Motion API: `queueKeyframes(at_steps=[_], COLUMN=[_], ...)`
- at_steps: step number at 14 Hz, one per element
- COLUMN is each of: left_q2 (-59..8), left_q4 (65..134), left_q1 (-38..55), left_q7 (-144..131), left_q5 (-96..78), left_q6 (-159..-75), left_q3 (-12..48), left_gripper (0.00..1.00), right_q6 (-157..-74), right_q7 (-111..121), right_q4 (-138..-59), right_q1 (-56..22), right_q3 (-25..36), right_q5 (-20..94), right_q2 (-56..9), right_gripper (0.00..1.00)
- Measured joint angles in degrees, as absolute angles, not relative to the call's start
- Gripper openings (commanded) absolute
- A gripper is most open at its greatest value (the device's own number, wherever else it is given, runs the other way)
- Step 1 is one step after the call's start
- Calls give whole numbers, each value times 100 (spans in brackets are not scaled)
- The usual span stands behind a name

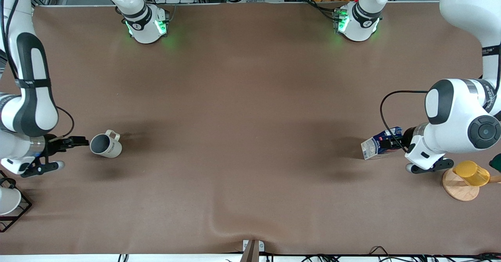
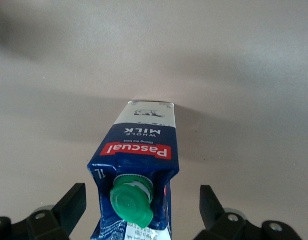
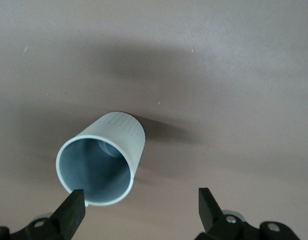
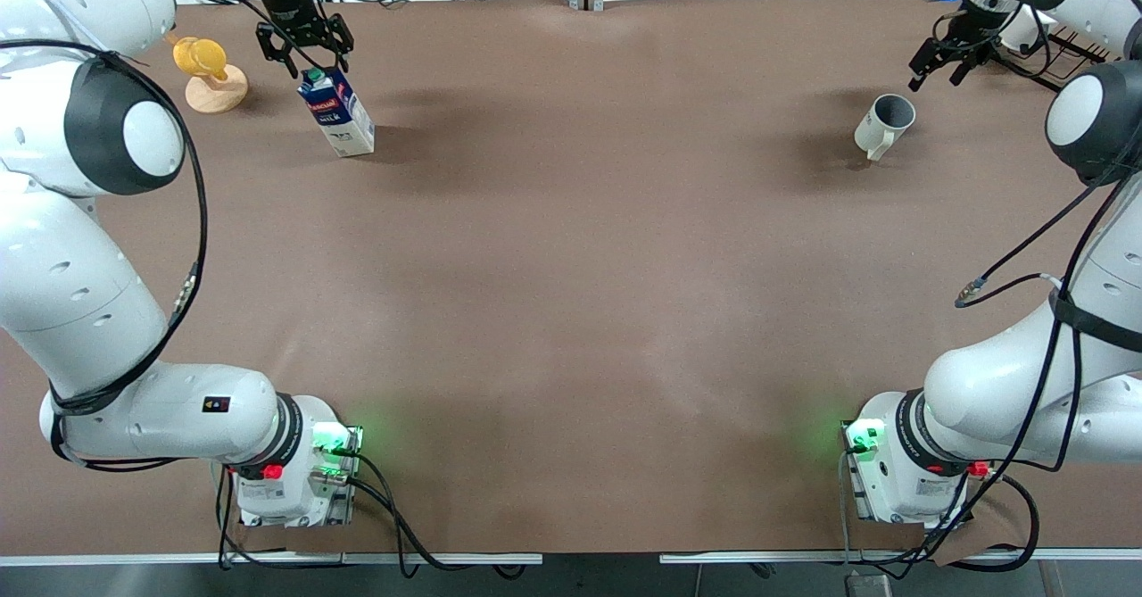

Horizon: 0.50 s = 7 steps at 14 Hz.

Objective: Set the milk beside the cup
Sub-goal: 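Grasp the milk carton with the left gripper while the right gripper grasps the mug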

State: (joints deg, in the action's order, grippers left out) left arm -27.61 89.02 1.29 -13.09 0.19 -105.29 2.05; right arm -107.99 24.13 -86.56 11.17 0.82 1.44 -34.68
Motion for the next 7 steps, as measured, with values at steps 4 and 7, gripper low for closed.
queueKeyframes(at_steps=[4,7], left_q2=[-2764,-2783], left_q4=[8998,9018], left_q1=[133,133], left_q7=[-1318,-1318], left_q5=[19,19], left_q6=[-10540,-10556], left_q3=[205,205], left_gripper=[100,78], right_q6=[-11189,-11241], right_q7=[2271,2269], right_q4=[-8855,-8968], right_q1=[1097,1098], right_q3=[54,55], right_q5=[153,379], right_q2=[-3677,-3724], right_gripper=[62,0])
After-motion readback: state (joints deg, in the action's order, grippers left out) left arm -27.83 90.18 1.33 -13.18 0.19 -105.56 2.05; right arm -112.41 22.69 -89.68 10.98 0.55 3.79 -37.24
